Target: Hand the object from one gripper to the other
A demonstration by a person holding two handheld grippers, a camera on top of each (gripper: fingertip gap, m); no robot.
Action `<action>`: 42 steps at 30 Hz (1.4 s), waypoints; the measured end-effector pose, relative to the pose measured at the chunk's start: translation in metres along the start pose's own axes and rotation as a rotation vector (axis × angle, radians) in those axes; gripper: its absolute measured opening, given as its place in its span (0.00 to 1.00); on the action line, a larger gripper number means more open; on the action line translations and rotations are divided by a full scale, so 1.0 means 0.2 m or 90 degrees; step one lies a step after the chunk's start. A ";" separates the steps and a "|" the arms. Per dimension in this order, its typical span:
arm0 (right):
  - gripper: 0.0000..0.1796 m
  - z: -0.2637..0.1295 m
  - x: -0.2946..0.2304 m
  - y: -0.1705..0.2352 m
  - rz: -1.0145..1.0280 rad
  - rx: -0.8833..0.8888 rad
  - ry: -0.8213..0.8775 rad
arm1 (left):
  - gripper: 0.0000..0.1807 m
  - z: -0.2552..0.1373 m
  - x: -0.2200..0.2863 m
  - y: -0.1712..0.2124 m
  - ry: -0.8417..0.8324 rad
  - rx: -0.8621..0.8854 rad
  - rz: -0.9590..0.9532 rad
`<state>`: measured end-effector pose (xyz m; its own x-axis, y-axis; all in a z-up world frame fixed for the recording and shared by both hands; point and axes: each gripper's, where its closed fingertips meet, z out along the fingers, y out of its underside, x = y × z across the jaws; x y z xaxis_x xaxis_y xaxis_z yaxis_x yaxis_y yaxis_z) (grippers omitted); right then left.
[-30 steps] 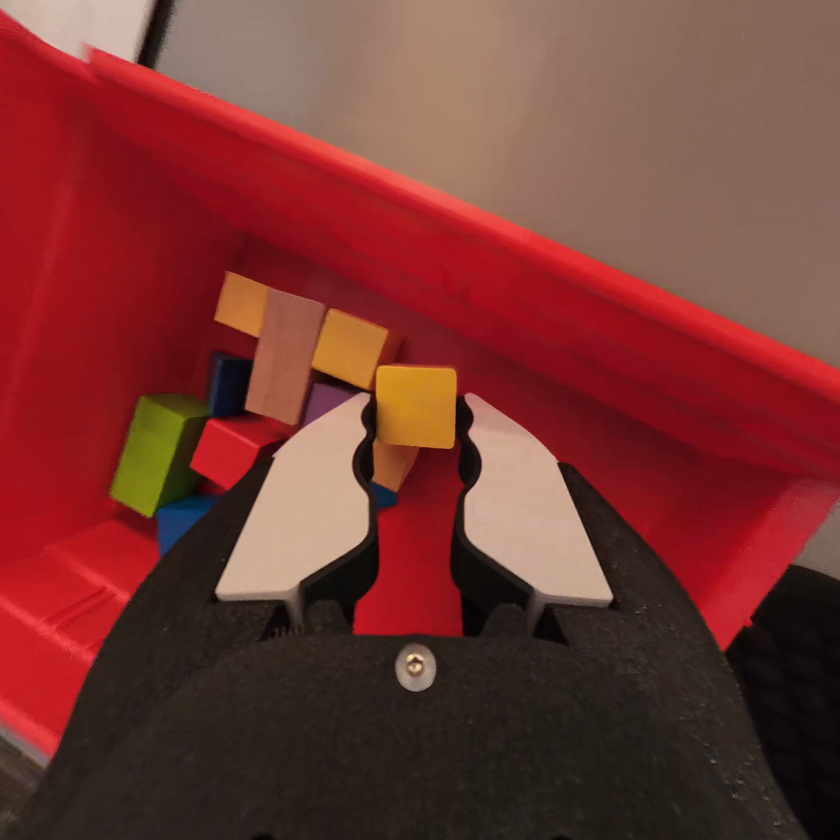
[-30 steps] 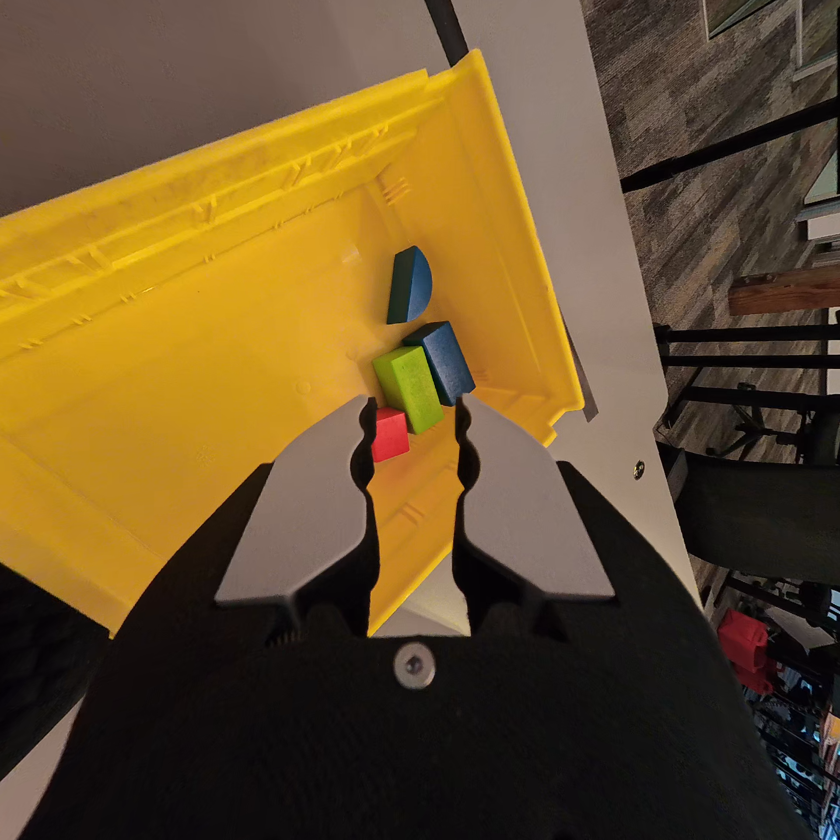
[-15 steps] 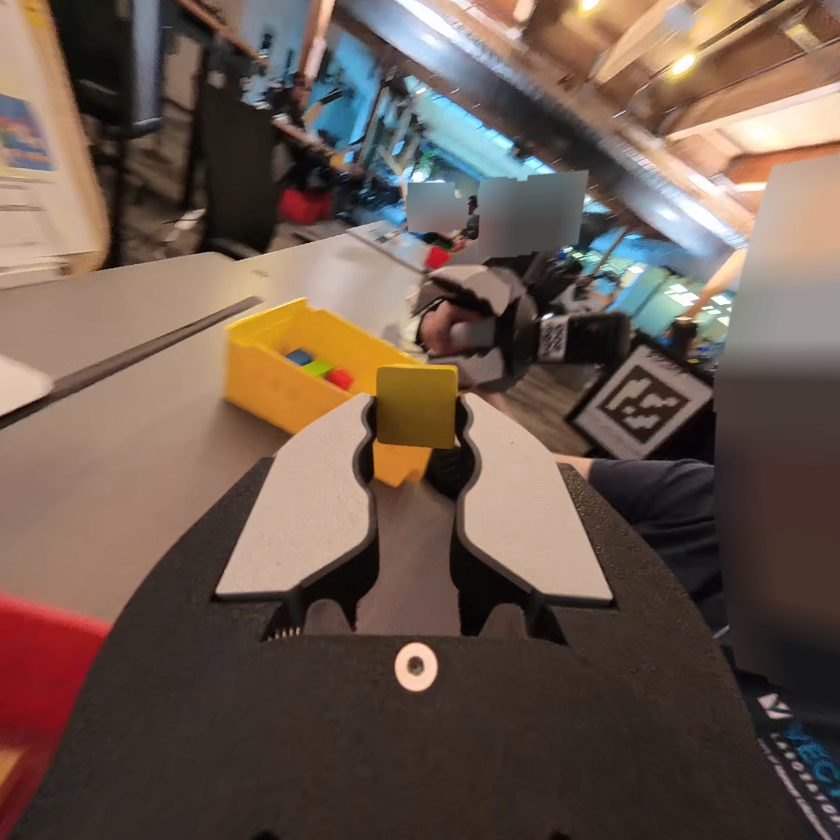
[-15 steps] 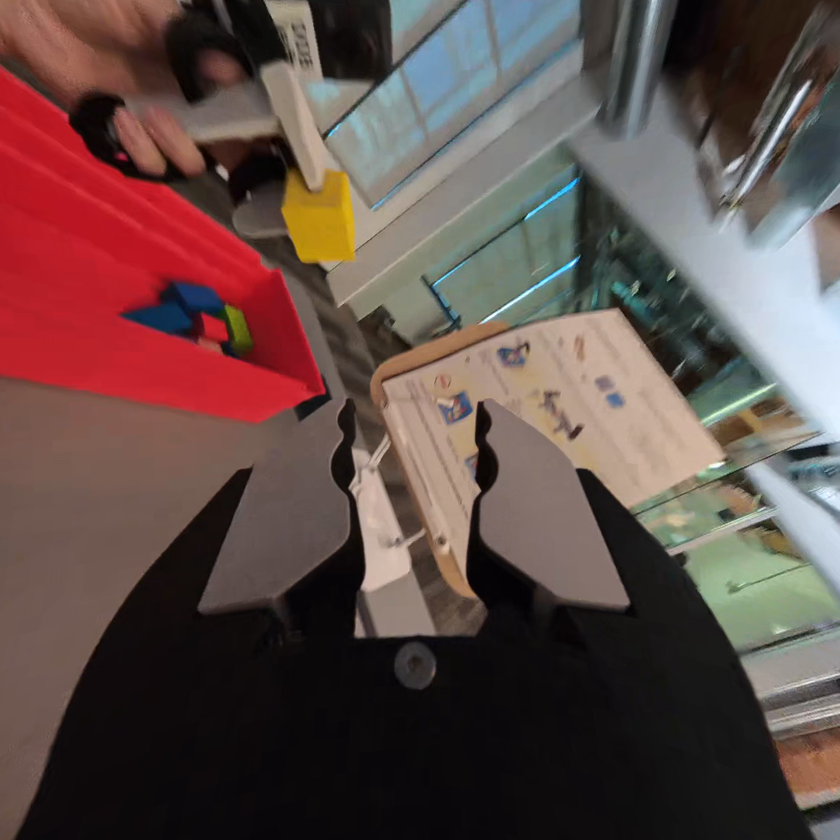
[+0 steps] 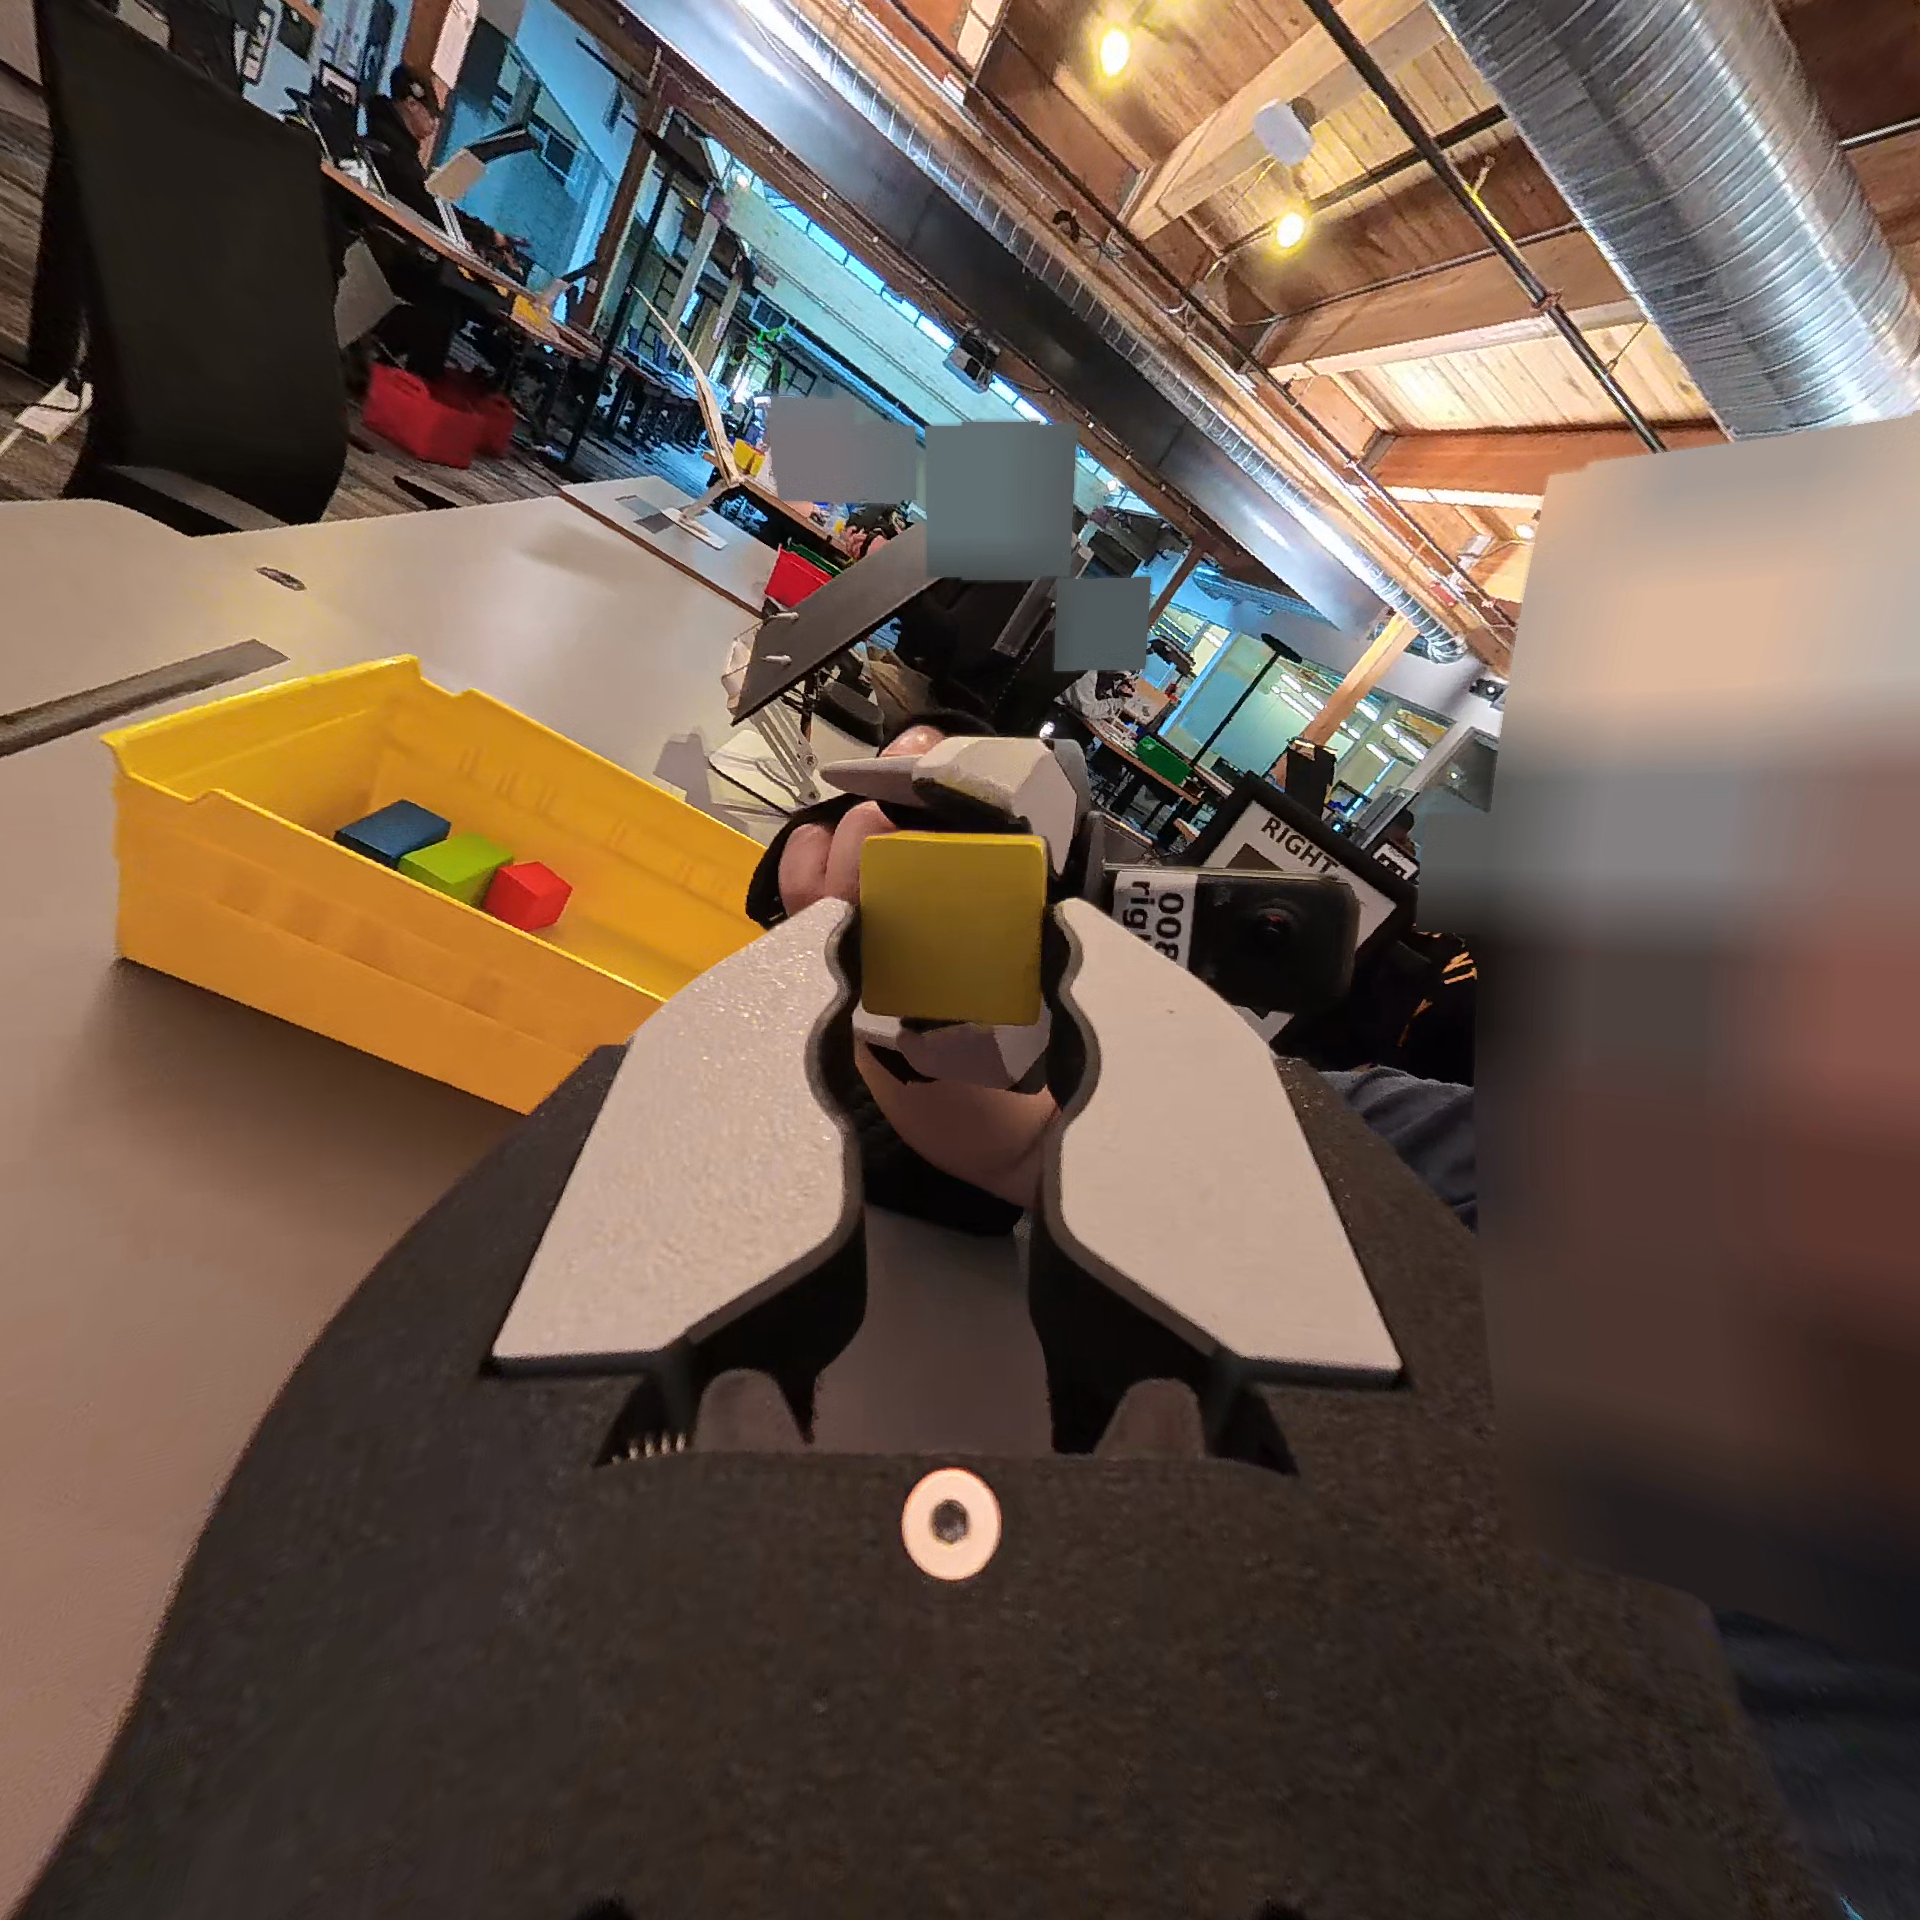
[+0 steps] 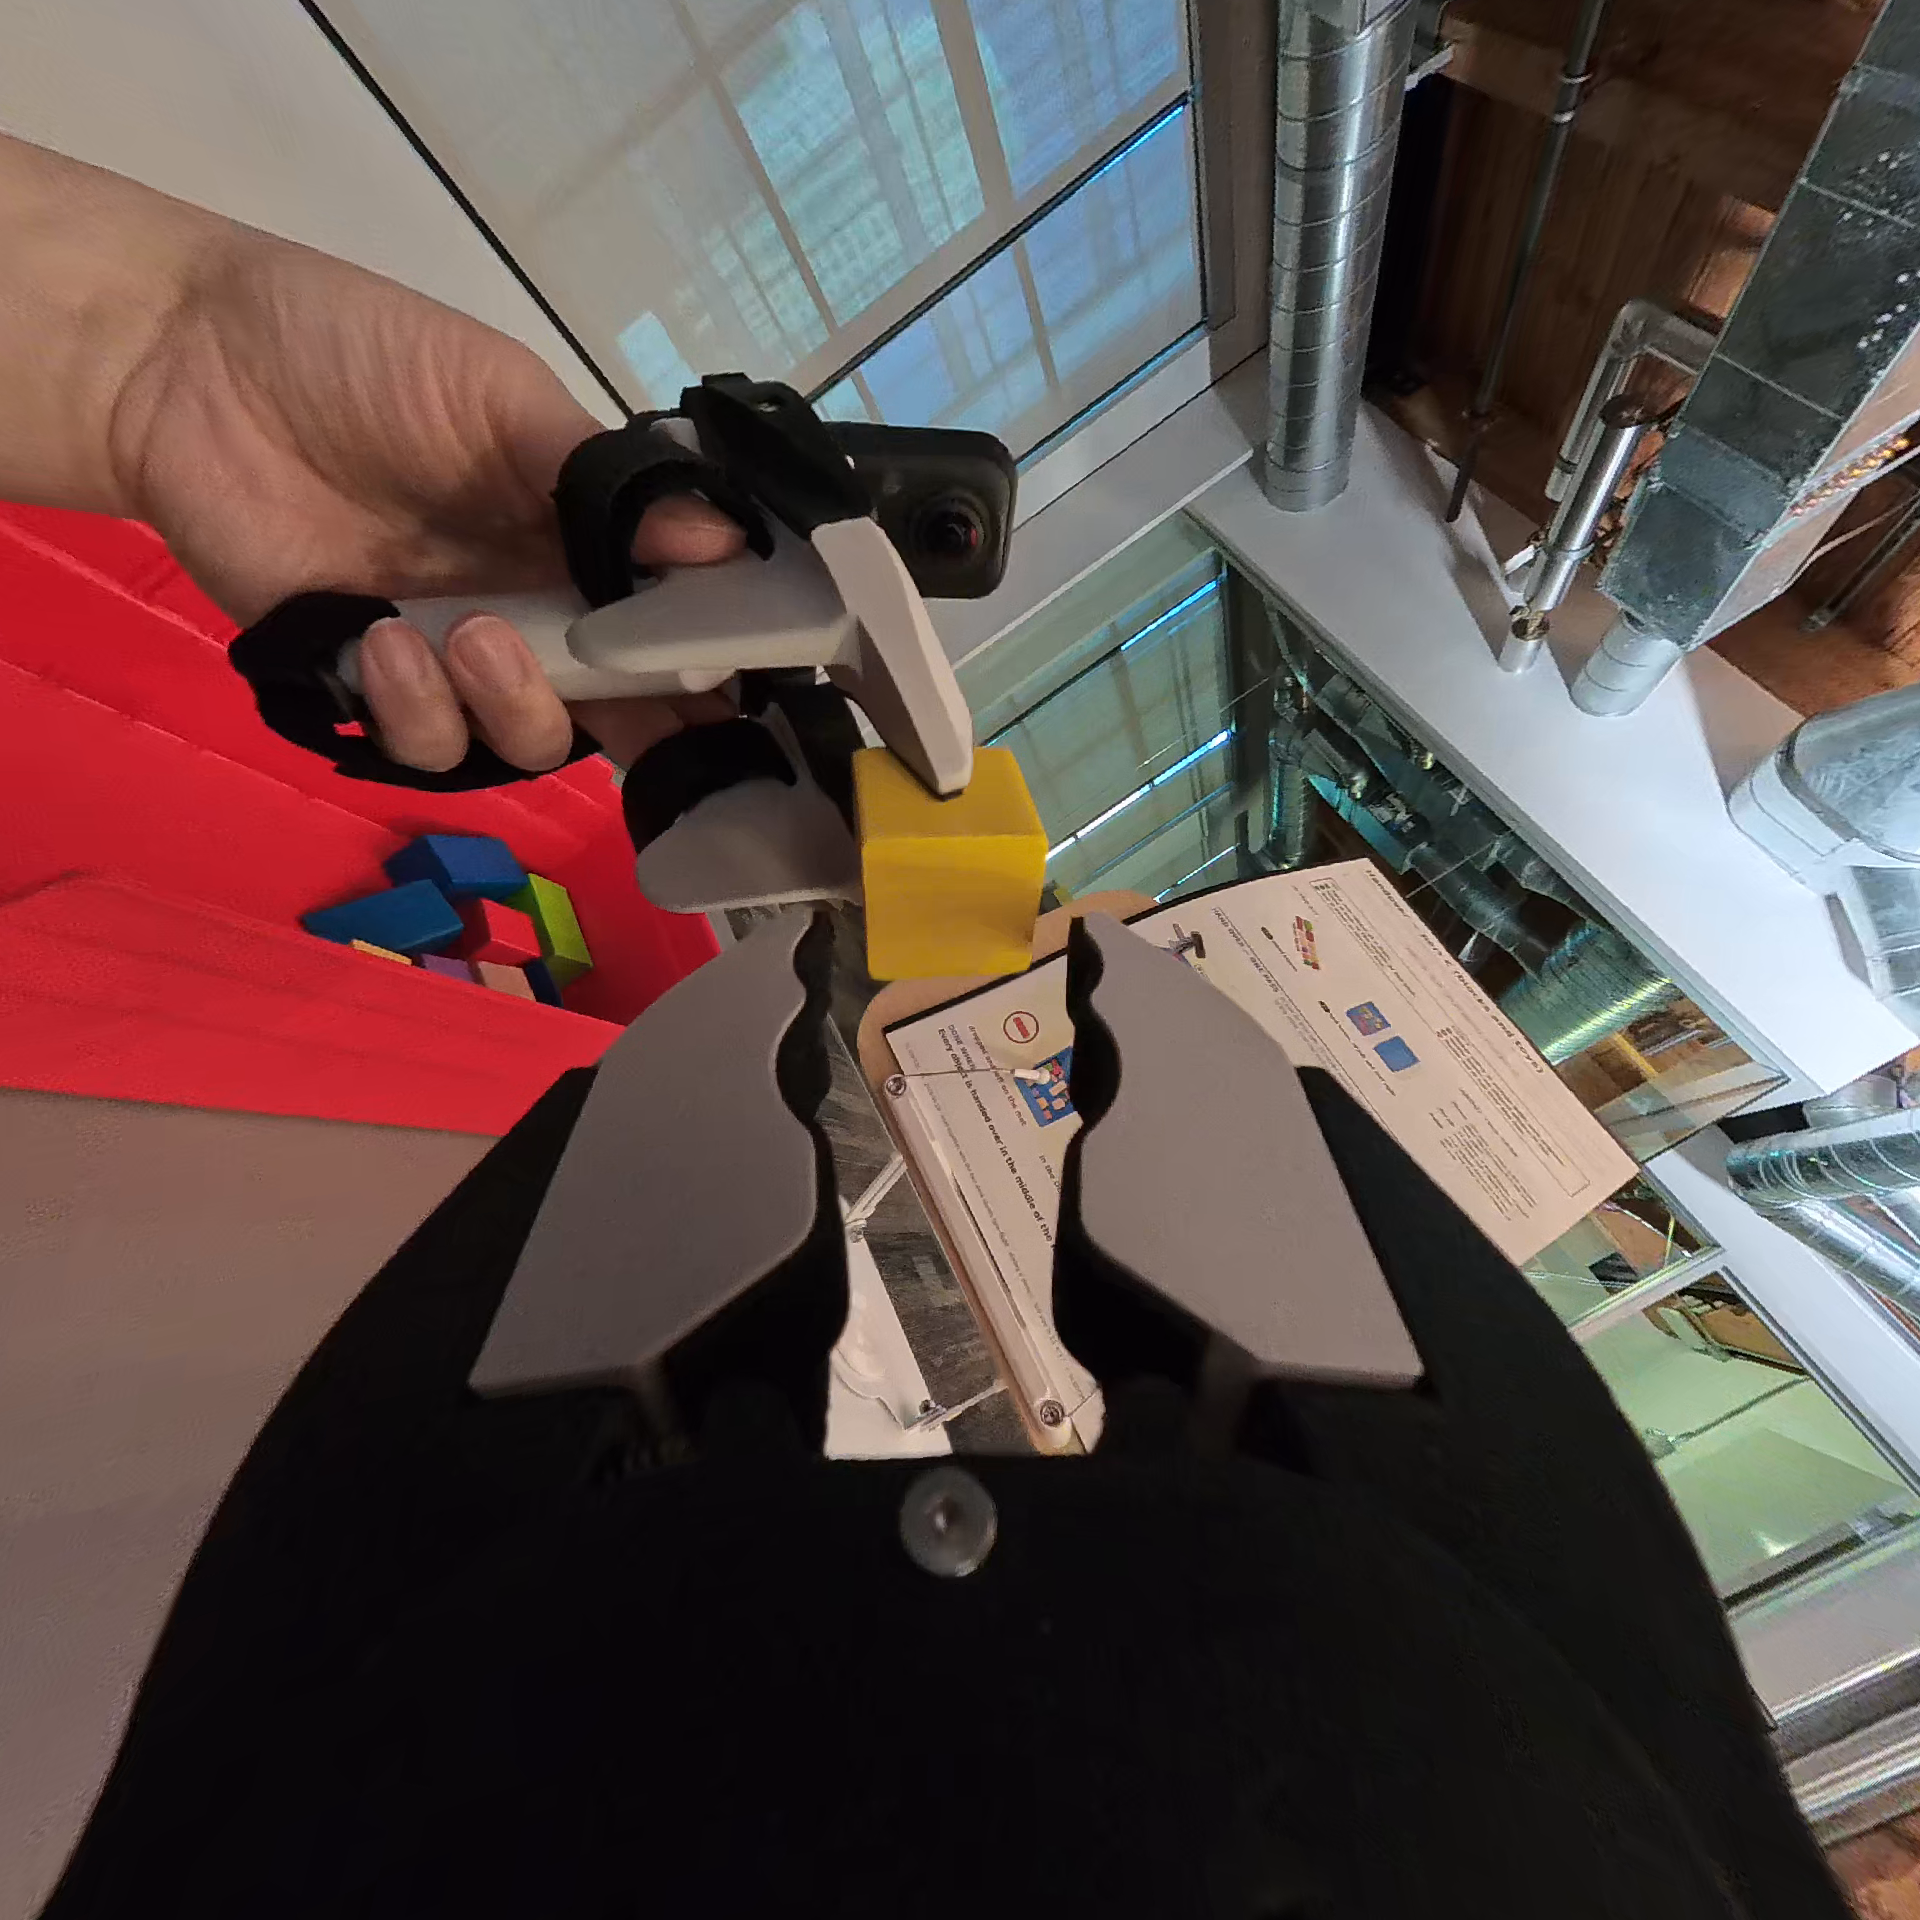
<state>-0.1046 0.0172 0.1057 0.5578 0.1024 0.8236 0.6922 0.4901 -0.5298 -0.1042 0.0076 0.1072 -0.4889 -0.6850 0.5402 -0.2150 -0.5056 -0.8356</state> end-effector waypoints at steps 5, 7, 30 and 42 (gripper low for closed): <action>0.20 0.01 0.00 0.00 -0.004 -0.007 0.004 | 0.18 0.02 0.00 0.02 0.005 -0.011 0.010; 0.19 0.01 -0.01 0.00 -0.008 -0.008 0.001 | 0.18 0.03 0.00 0.03 0.007 -0.015 0.008; 0.19 -1.07 -0.01 1.43 0.287 -0.836 -0.390 | 0.18 -0.19 -0.01 0.04 -0.162 -0.126 0.085; 0.19 -1.22 -0.12 1.65 0.206 -1.008 -0.474 | 0.17 -0.18 -0.01 0.06 -0.146 -0.135 0.074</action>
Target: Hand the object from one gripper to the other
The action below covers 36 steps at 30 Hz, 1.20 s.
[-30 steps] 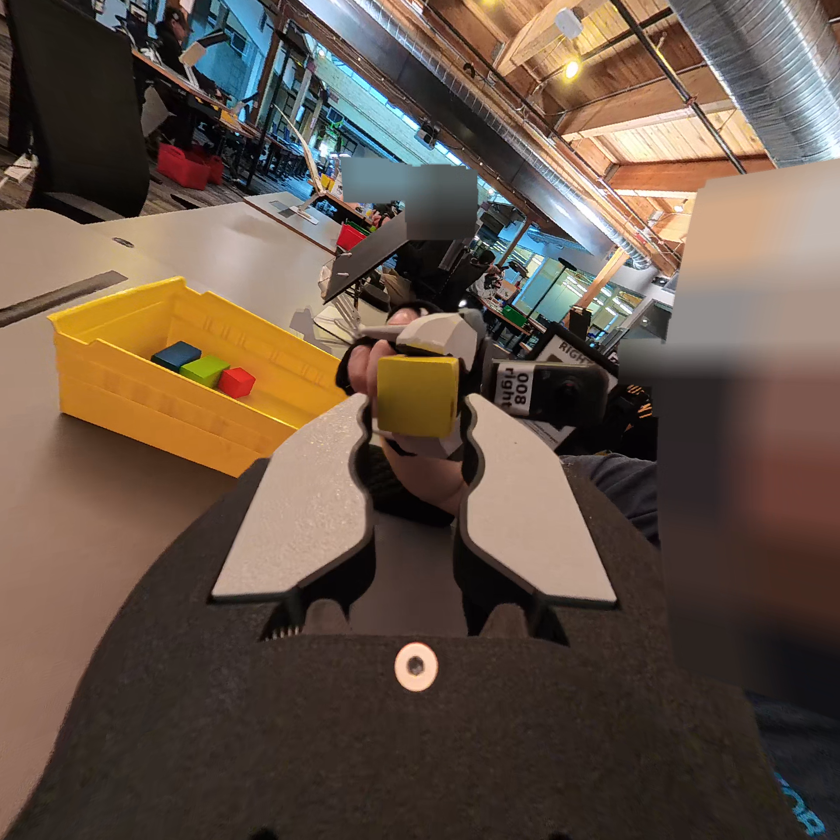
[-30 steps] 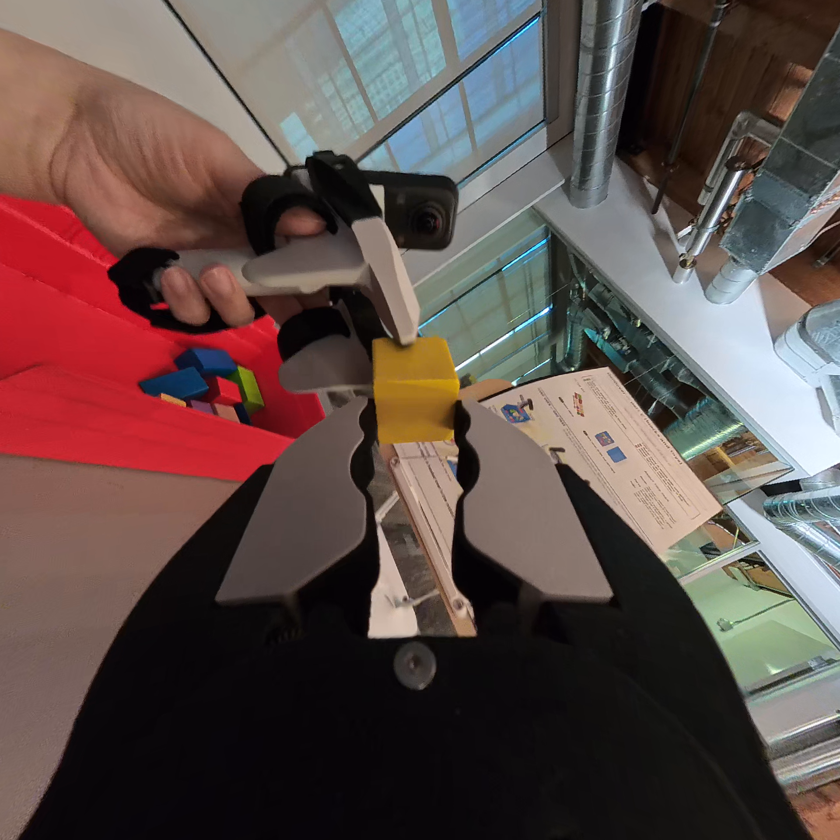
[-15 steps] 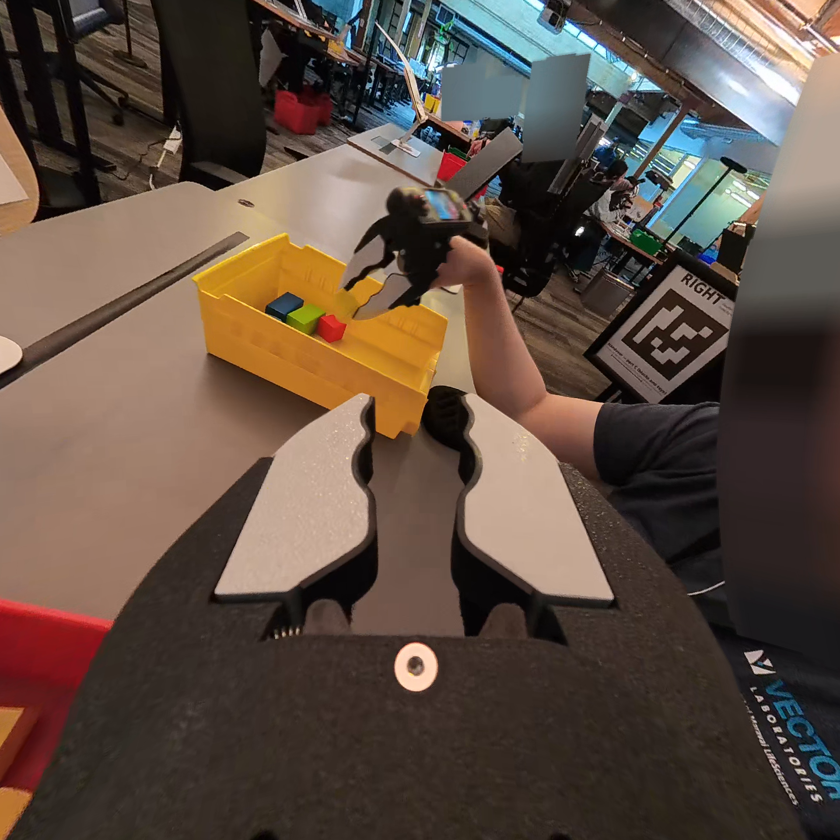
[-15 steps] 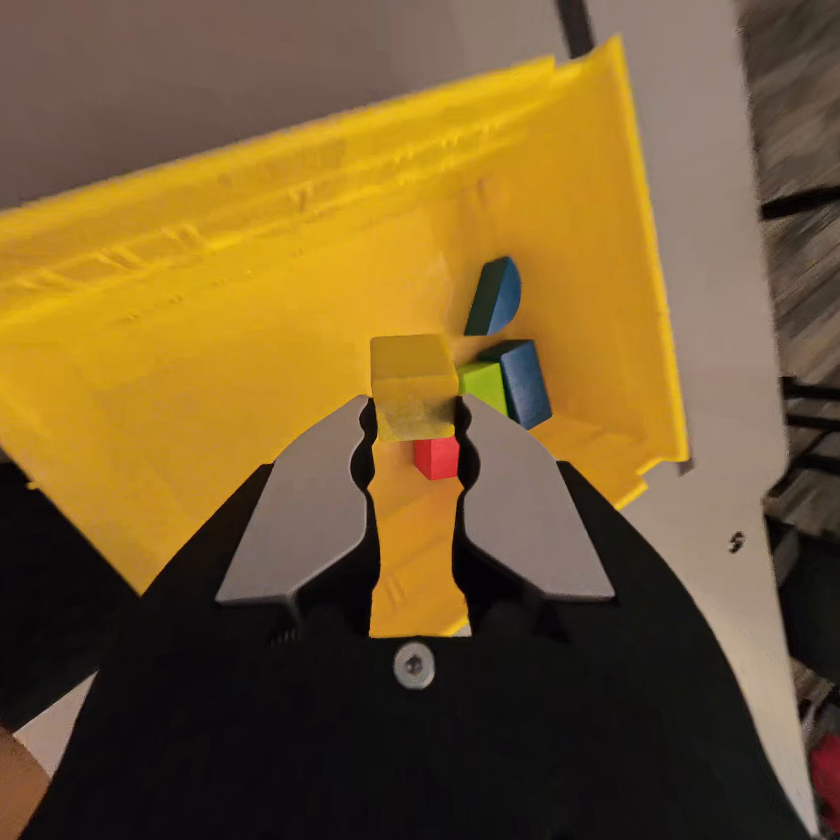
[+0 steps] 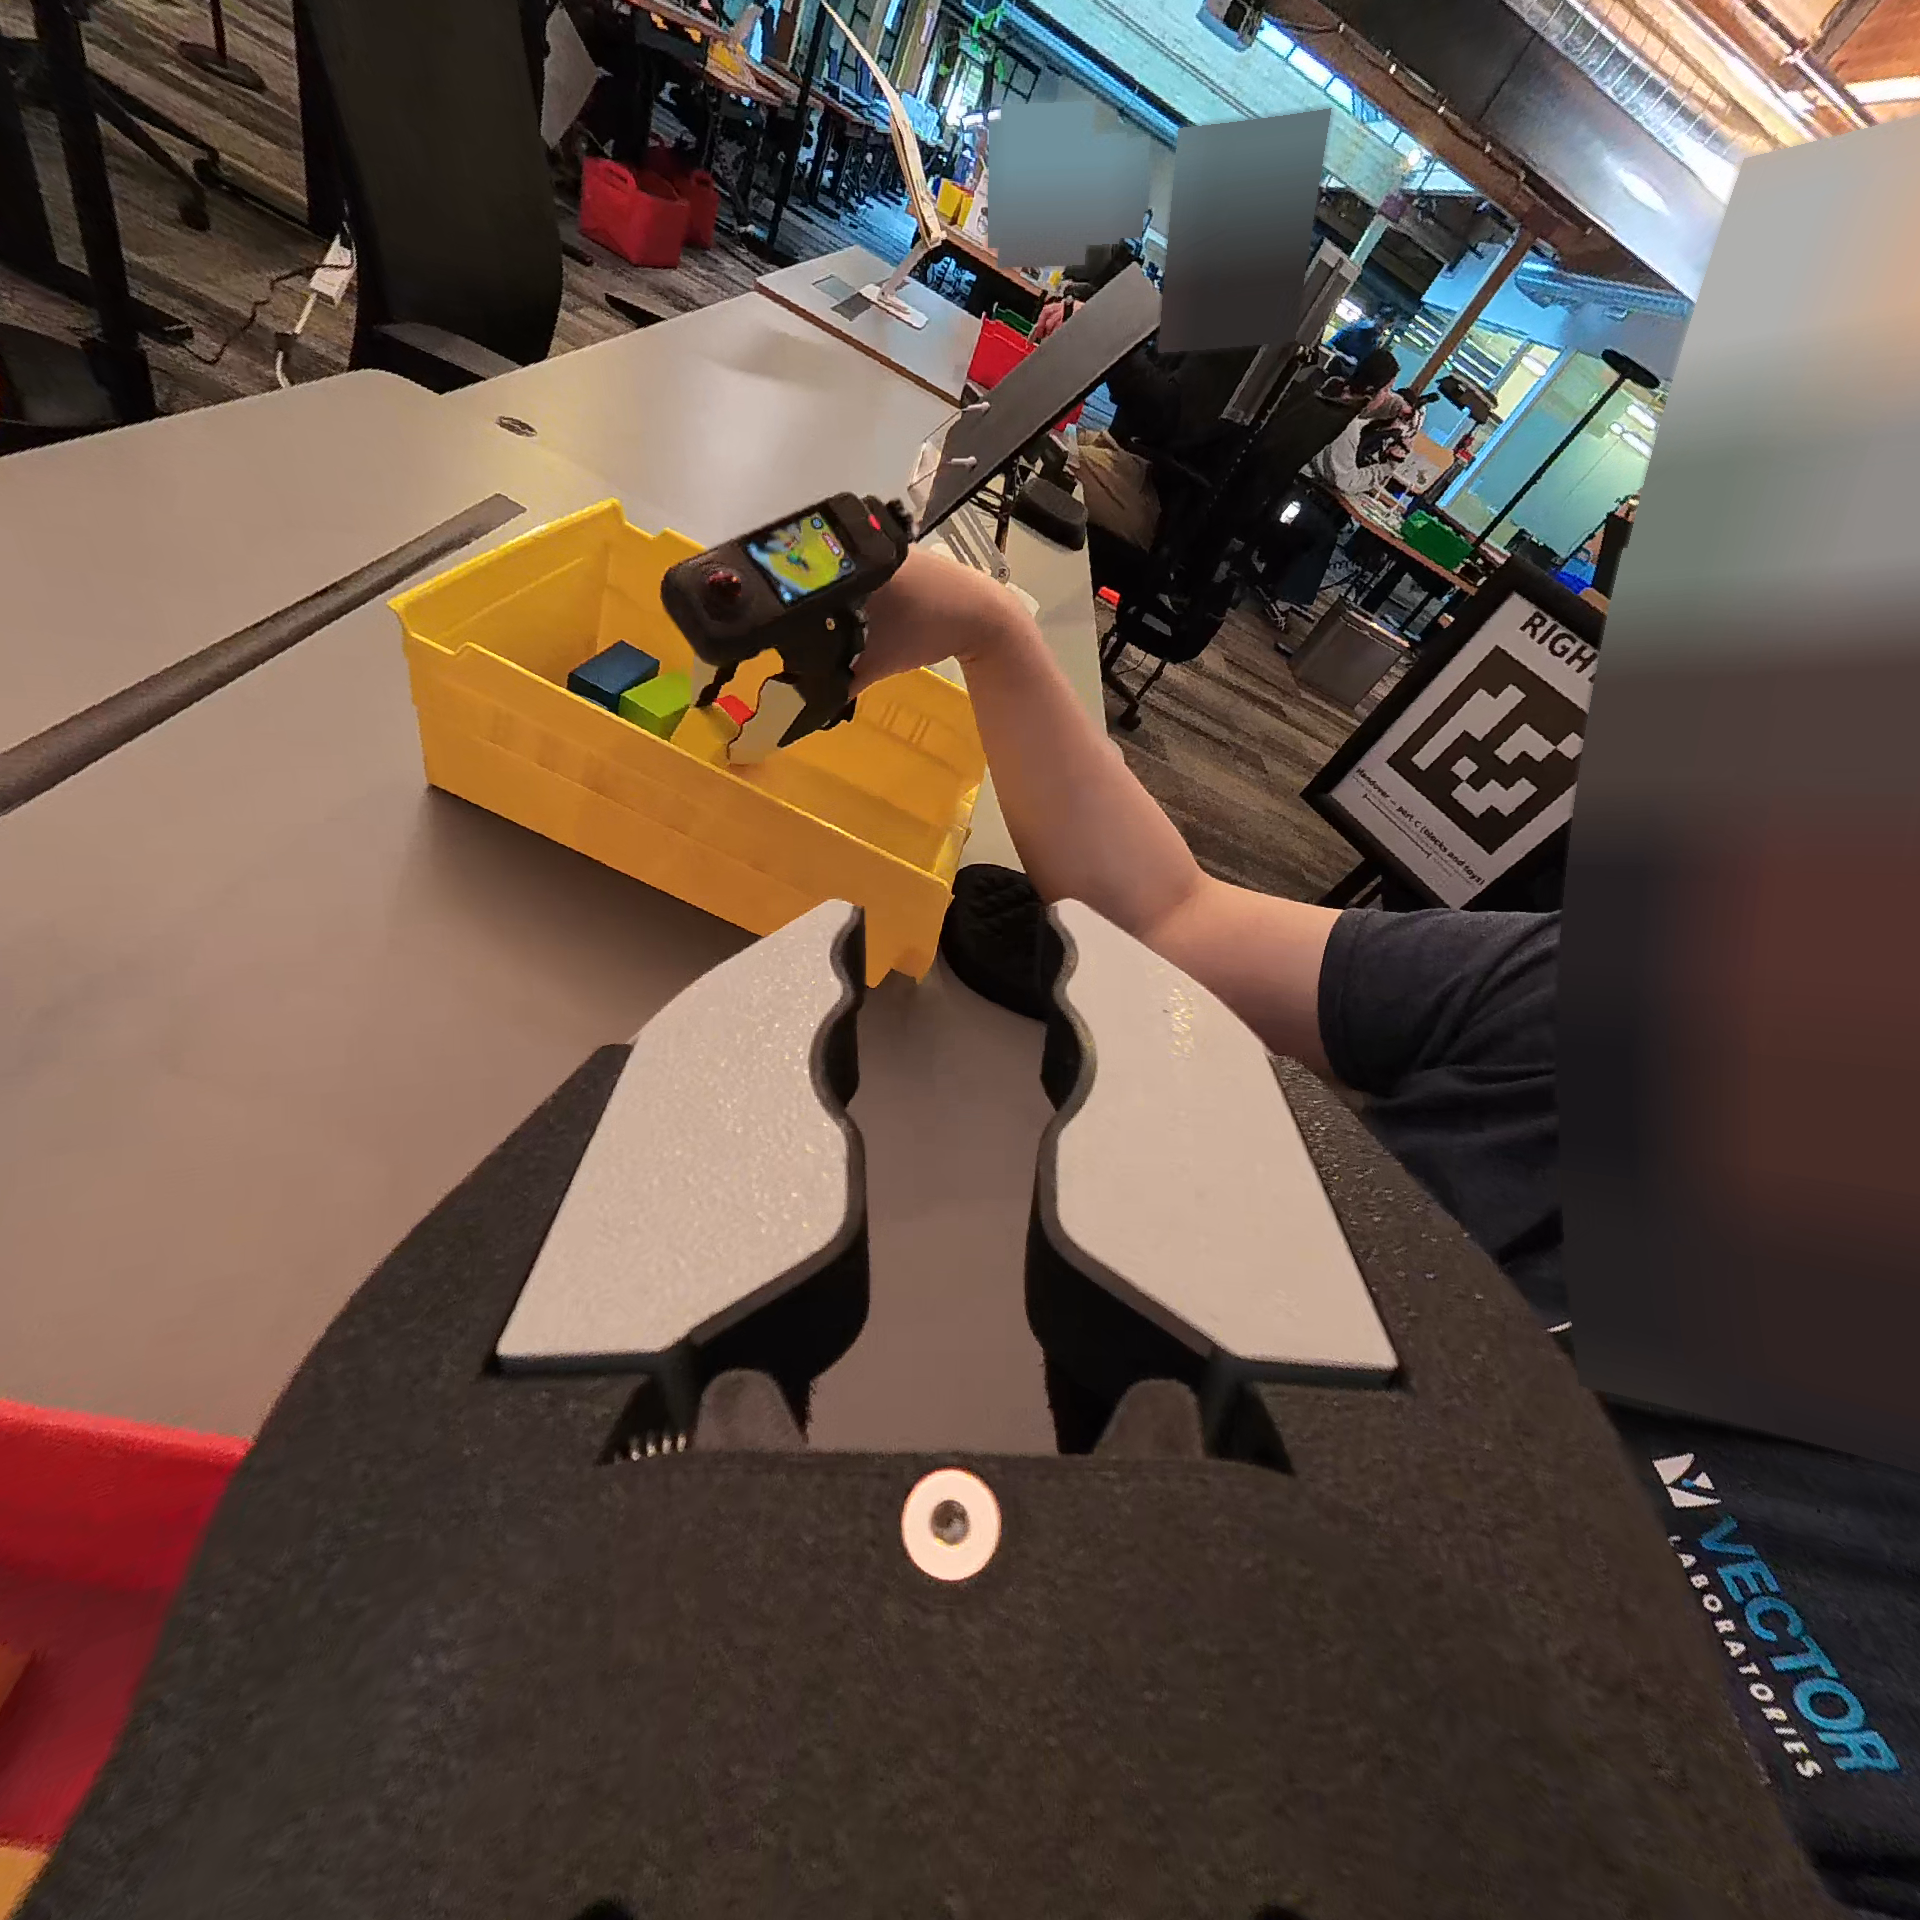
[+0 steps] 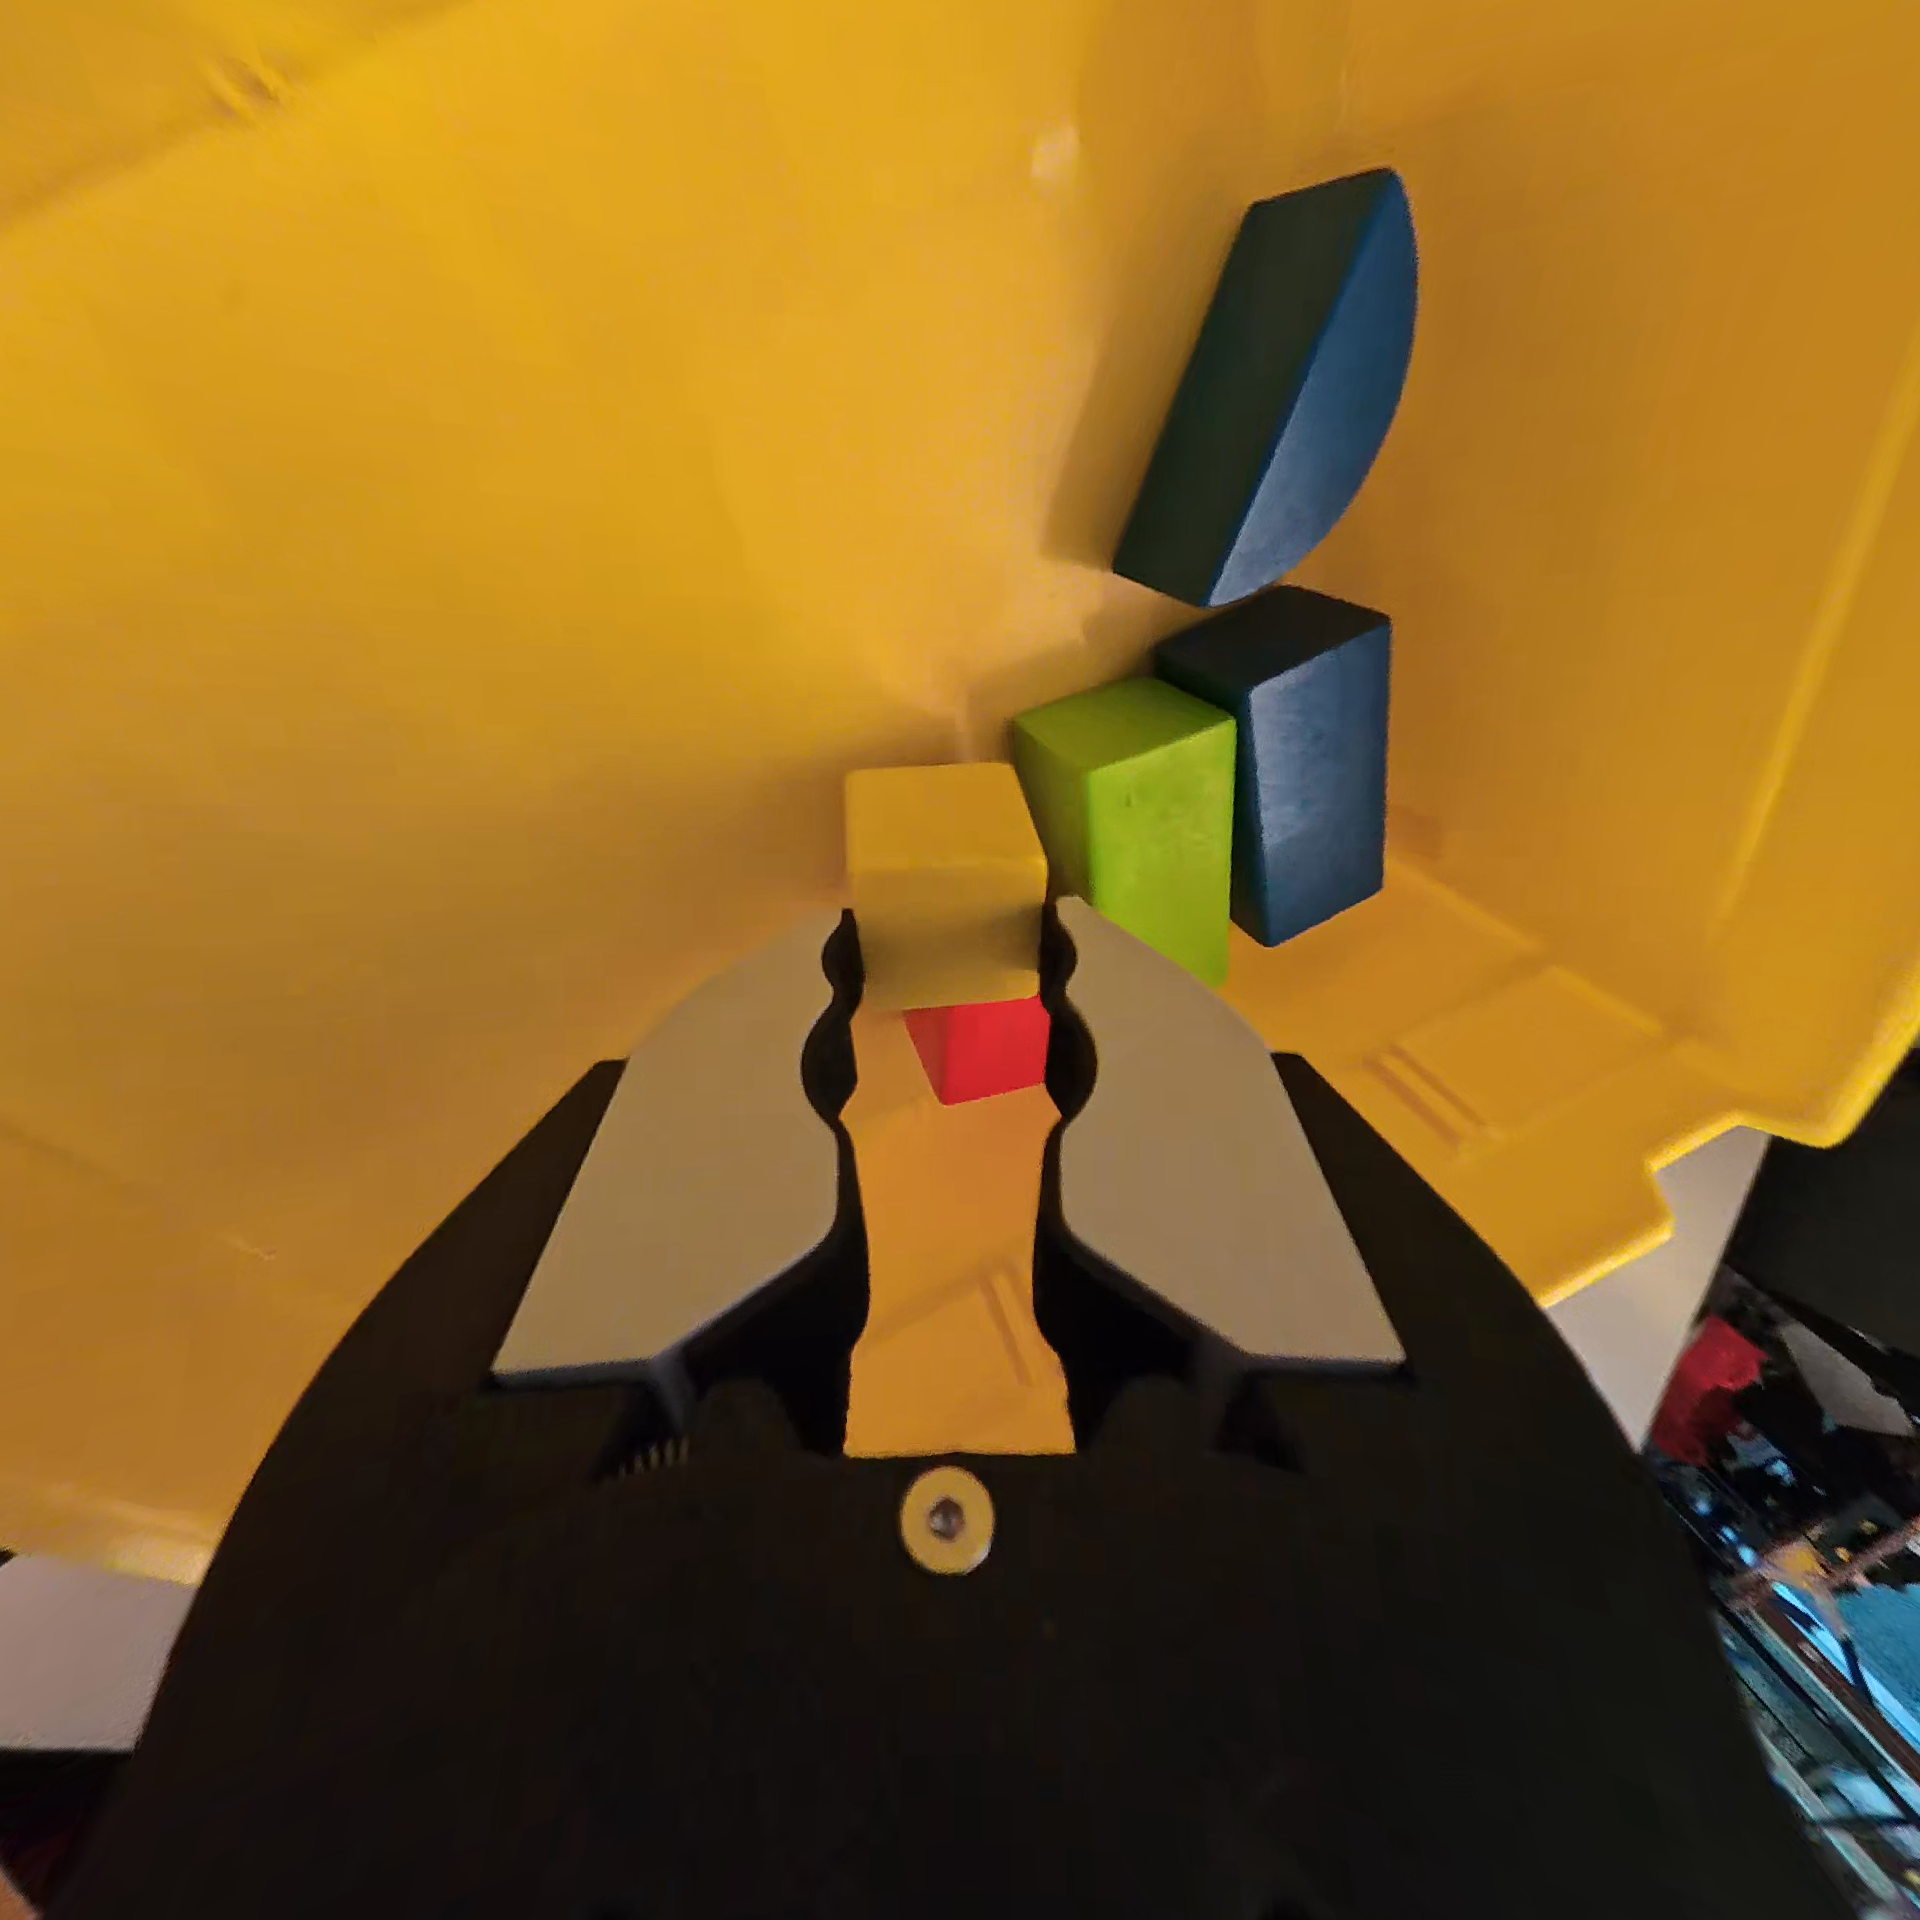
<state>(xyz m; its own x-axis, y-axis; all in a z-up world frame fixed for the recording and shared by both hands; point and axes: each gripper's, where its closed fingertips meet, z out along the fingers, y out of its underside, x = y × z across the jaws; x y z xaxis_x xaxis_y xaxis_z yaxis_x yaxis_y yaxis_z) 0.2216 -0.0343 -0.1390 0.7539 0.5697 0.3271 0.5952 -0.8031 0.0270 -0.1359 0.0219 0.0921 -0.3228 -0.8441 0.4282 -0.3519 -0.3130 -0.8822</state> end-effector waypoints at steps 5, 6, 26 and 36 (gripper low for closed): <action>0.19 0.03 0.00 0.01 -0.018 -0.021 0.007 | 0.17 -0.01 0.00 0.00 0.006 0.001 -0.015; 0.19 0.03 0.00 0.00 -0.017 -0.018 0.004 | 0.17 -0.01 0.00 0.00 0.006 0.002 -0.015; 0.20 -0.05 0.01 -0.03 0.004 0.047 0.018 | 0.17 -0.23 -0.13 0.00 -0.106 0.013 0.005; 0.20 -0.44 0.14 -0.09 0.047 0.164 0.189 | 0.16 -0.60 -0.72 0.48 -0.559 -0.275 -0.137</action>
<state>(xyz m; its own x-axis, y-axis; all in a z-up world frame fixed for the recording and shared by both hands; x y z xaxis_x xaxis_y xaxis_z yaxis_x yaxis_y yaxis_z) 0.2081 -0.0184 -0.0478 0.7070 0.4067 0.5786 0.6209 -0.7487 -0.2323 -0.2291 0.1668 -0.0307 0.4875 -0.8648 0.1199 -0.6721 -0.4594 -0.5807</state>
